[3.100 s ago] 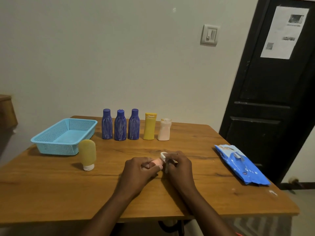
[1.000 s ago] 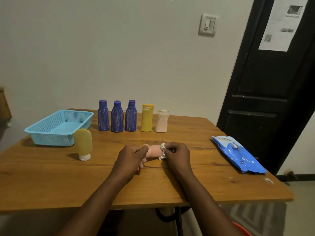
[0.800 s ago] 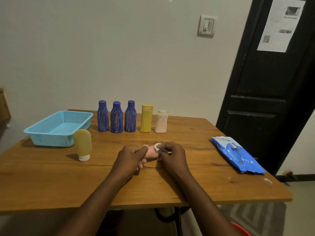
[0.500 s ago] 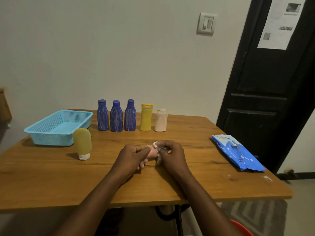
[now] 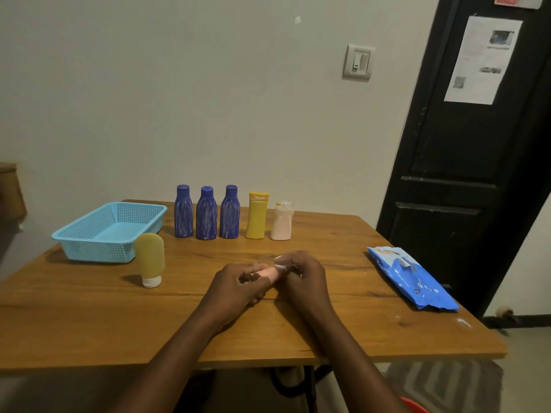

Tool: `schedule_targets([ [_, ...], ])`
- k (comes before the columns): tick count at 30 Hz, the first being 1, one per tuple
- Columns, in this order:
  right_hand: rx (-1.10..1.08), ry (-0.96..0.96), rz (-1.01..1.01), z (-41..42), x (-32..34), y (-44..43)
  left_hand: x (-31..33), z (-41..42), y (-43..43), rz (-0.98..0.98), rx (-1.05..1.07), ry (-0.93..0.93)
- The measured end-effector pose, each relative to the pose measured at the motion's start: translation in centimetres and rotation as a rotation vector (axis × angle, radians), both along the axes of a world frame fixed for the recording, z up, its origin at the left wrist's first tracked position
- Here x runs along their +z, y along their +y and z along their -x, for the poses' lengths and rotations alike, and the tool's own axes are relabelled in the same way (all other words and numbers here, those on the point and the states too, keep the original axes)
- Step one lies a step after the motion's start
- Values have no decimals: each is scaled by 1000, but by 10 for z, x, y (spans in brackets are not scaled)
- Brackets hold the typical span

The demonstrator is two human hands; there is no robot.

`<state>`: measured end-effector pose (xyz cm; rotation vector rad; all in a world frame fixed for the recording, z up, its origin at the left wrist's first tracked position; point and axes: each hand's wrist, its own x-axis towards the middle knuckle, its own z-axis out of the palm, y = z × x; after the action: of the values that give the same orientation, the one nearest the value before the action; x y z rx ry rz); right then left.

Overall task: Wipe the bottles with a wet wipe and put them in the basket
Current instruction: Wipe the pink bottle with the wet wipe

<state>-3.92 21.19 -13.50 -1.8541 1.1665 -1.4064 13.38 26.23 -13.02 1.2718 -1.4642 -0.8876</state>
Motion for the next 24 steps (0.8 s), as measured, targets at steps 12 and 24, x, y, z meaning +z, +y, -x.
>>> schedule_targets([
  [12, -178, -61, -202, 4, -7, -19, -3, -1, -3, 6, 88, -124],
  [24, -17, 165, 21, 0, 3, 8, -4, 0, -6, -18, 103, -146],
])
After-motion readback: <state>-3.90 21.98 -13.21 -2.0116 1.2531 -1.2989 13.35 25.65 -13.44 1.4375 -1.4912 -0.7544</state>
